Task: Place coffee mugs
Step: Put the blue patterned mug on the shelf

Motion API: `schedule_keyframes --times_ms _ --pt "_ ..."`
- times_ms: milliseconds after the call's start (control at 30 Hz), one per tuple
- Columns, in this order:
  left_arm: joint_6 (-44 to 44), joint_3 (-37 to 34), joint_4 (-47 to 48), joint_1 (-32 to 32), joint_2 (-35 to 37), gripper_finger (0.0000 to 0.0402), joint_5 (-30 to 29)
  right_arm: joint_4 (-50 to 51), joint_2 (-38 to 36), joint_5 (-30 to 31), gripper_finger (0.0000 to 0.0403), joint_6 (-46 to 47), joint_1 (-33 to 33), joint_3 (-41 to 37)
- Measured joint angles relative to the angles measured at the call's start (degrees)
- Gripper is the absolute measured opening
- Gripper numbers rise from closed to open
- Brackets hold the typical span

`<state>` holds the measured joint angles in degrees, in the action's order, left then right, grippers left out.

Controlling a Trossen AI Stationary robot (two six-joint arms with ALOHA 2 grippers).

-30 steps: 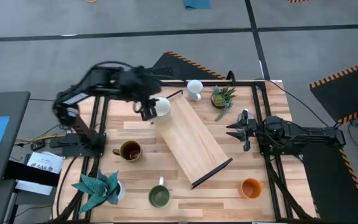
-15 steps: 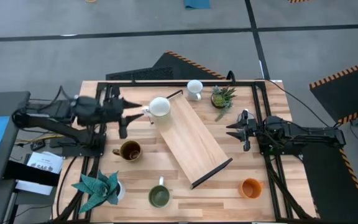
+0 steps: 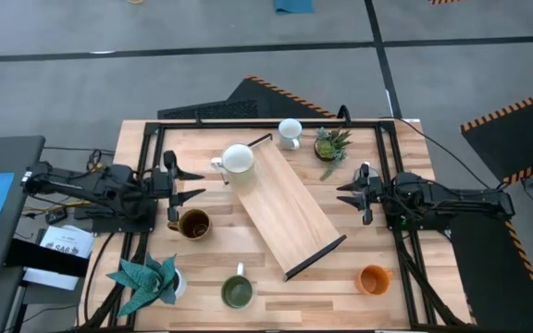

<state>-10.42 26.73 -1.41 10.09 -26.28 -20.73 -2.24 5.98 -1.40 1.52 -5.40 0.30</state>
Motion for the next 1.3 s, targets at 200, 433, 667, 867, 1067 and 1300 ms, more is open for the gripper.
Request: schedule_keyframes --times_ms 200,433,667,867,1067,1300 --pt "-0.41 -6.12 -6.12 -0.01 2.41 0.0144 1.39 -16.34 0.01 -0.13 0.0155 7.21 0.10 0.00" --pt "-0.71 -11.16 -13.44 -0.02 3.08 0.0144 7.30 -40.41 0.53 -0.19 0.0155 12.66 0.12 0.10" --pt "-0.83 -11.14 -14.56 -0.04 3.13 0.0144 6.95 -43.57 11.17 0.07 0.0155 11.69 0.12 2.63" --pt "0.53 -11.14 -14.50 -0.04 3.11 0.0144 6.95 -45.09 23.88 0.08 0.0155 13.42 0.12 8.63" --pt "0.55 -11.14 -14.45 -0.04 3.11 0.0144 6.93 -39.93 33.77 4.32 0.0155 14.89 -0.42 16.06" --pt "1.12 -11.12 -14.40 -0.04 3.08 0.0144 6.80 16.52 38.89 4.34 0.0155 16.16 0.05 38.68"
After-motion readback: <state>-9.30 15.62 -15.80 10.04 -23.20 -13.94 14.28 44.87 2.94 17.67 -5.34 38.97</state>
